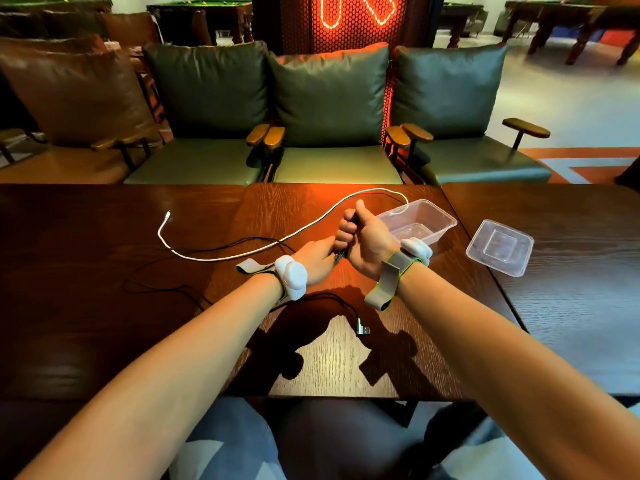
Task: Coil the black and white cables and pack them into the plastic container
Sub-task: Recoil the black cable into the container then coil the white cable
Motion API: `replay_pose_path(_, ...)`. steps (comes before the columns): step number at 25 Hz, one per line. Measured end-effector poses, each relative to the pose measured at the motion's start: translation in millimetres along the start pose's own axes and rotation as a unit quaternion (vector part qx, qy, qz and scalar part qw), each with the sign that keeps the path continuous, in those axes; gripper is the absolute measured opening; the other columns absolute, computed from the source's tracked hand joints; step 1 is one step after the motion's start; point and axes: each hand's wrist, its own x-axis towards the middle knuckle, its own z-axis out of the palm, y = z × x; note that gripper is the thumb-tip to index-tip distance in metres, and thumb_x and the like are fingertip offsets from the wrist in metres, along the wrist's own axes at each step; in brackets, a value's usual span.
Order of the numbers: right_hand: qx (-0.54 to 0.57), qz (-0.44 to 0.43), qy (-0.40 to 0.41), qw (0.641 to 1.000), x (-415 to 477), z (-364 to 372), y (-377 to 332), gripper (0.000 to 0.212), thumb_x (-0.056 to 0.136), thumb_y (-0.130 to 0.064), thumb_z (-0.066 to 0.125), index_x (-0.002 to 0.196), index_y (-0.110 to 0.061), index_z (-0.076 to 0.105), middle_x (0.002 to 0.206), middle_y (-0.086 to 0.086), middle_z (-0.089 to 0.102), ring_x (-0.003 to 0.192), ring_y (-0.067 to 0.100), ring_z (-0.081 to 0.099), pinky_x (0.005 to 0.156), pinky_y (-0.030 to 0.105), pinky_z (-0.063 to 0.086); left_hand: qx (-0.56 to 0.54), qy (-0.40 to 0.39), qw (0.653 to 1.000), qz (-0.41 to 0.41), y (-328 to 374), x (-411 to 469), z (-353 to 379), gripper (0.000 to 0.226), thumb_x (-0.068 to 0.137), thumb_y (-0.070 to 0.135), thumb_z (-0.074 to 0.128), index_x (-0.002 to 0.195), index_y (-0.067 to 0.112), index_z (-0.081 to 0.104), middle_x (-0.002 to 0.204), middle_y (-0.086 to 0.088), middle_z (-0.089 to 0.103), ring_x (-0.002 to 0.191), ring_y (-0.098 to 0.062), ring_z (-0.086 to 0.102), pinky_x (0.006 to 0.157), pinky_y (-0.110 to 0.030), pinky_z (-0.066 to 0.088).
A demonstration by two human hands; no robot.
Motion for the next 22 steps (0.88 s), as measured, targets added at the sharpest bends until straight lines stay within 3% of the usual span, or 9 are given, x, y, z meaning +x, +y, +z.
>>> replay_pose_path(3, -0.169, -0.093, 0.096, 0.976, 7, 1, 8, 0.039, 0.107, -0.026, 0.032, 0.069, -0.018, 0.035, 0.057, 0.0, 0.031, 0.049, 0.013, 0.027, 0.052, 0.028, 0.023, 0.023, -0.001, 1.0, 0.014, -3, -5, 4, 0.01, 0.101, 0.02, 0.05, 0.098, 0.013, 0.056, 0.103, -0.022, 0.069, 0.096, -0.042, 0.064, 0.07, -0.037, 0.04)
replay_pose_path(6, -0.139, -0.106, 0.175, 0.969, 15, 3, 13, 0.037, 0.106, -0.025, 0.035, 0.072, -0.013, 0.043, 0.066, 0.004, 0.043, 0.059, 0.016, 0.047, 0.061, 0.03, 0.04, 0.058, -0.022, 0.998, 0.027, -2, -10, 9, 0.011, 0.099, 0.028, 0.056, 0.094, 0.019, 0.055, 0.089, -0.014, 0.07, 0.089, -0.037, 0.066, 0.067, -0.035, 0.039)
replay_pose_path(8, -0.09, -0.09, 0.202, 0.971, 19, 0, 14, 0.039, 0.107, -0.029, 0.032, 0.095, -0.002, 0.057, 0.089, 0.01, 0.06, 0.083, 0.021, 0.061, 0.084, 0.035, 0.045, 0.099, -0.035, 0.994, 0.032, 2, -9, 7, 0.02, 0.1, 0.036, 0.054, 0.088, 0.02, 0.051, 0.088, -0.015, 0.07, 0.086, -0.037, 0.065, 0.068, -0.039, 0.041)
replay_pose_path(10, -0.045, -0.077, 0.22, 0.971, 24, -9, 14, 0.05, 0.108, -0.033, 0.025, 0.128, 0.006, 0.05, 0.125, 0.015, 0.059, 0.115, 0.025, 0.059, 0.102, 0.036, 0.036, 0.139, -0.038, 0.989, 0.032, 5, -4, 3, 0.028, 0.102, 0.039, 0.049, 0.084, 0.018, 0.053, 0.091, -0.017, 0.071, 0.088, -0.039, 0.065, 0.068, -0.04, 0.041)
replay_pose_path(11, -0.037, -0.079, 0.228, 0.97, 26, -11, 14, 0.053, 0.108, -0.033, 0.023, 0.133, 0.006, 0.047, 0.134, 0.015, 0.056, 0.122, 0.025, 0.056, 0.104, 0.036, 0.035, 0.153, -0.046, 0.987, 0.029, 6, -3, 2, 0.034, 0.104, 0.04, 0.045, 0.082, 0.016, 0.057, 0.092, -0.015, 0.072, 0.089, -0.038, 0.065, 0.071, -0.04, 0.043)
replay_pose_path(14, -0.251, -0.101, 0.254, 0.928, 21, -12, 9, 0.048, 0.107, -0.029, 0.025, 0.117, 0.002, 0.06, 0.123, 0.017, 0.065, 0.102, 0.023, 0.062, 0.086, 0.035, 0.044, 0.163, -0.052, 0.985, 0.004, 5, -4, -1, 0.053, 0.104, 0.051, 0.037, 0.076, 0.018, 0.067, 0.085, -0.006, 0.073, 0.085, -0.03, 0.067, 0.077, -0.039, 0.05)
replay_pose_path(17, -0.454, -0.07, 0.103, 0.882, 5, -19, 8, 0.043, 0.106, -0.029, 0.028, 0.086, -0.007, 0.059, 0.081, 0.011, 0.066, 0.059, 0.019, 0.057, 0.053, 0.029, 0.041, 0.224, 0.071, 0.971, 0.045, -1, -4, -3, 0.042, 0.099, 0.049, 0.045, 0.084, 0.015, 0.065, 0.087, -0.008, 0.071, 0.085, -0.034, 0.065, 0.063, -0.038, 0.046)
replay_pose_path(19, -0.478, -0.016, 0.014, 0.878, -7, -21, 7, 0.047, 0.106, -0.04, 0.027, 0.074, -0.013, 0.05, 0.06, 0.007, 0.049, 0.045, 0.017, 0.04, 0.045, 0.025, 0.03, 0.193, 0.138, 0.966, 0.105, -4, -4, -6, 0.025, 0.096, 0.037, 0.056, 0.088, 0.014, 0.061, 0.09, -0.007, 0.066, 0.085, -0.035, 0.063, 0.061, -0.037, 0.041)
replay_pose_path(22, -0.423, 0.115, -0.016, 0.899, -13, -13, 0, 0.07, 0.092, -0.075, 0.021, 0.062, -0.018, 0.047, 0.055, 0.003, 0.038, 0.039, 0.011, 0.023, 0.04, 0.018, 0.017, 0.156, 0.206, 0.948, 0.185, -8, -8, -6, 0.018, 0.091, 0.025, 0.065, 0.09, 0.009, 0.059, 0.086, -0.009, 0.061, 0.077, -0.035, 0.061, 0.059, -0.036, 0.041)
